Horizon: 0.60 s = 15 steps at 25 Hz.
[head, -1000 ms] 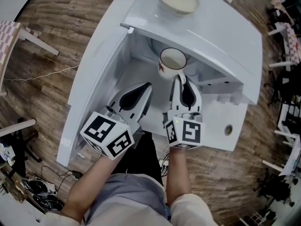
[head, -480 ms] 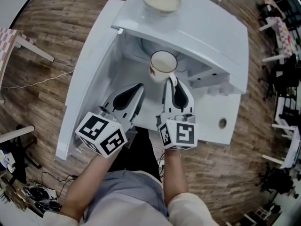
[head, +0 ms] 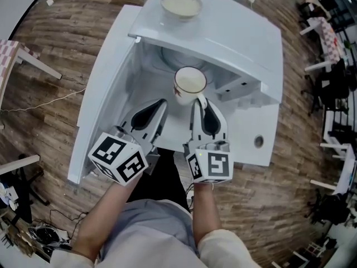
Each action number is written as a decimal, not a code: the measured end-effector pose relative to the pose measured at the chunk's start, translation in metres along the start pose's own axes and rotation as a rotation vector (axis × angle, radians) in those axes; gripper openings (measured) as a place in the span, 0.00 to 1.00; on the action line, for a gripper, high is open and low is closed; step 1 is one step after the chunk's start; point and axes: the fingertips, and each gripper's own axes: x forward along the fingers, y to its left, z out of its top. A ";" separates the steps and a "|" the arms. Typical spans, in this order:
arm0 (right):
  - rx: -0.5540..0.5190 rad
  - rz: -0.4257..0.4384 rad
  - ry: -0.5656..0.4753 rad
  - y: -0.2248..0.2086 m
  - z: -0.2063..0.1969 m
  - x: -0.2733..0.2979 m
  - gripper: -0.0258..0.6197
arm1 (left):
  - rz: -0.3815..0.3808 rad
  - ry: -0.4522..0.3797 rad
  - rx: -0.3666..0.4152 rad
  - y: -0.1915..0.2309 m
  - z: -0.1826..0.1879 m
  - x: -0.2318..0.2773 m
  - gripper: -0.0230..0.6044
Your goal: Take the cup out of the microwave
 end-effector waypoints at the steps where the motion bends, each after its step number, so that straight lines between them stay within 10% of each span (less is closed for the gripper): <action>1: 0.002 -0.002 -0.002 0.000 0.002 -0.003 0.15 | -0.003 0.000 -0.002 -0.001 0.000 -0.001 0.05; 15: 0.020 0.016 -0.063 0.010 0.050 -0.053 0.15 | -0.059 0.024 0.036 -0.031 0.008 -0.016 0.05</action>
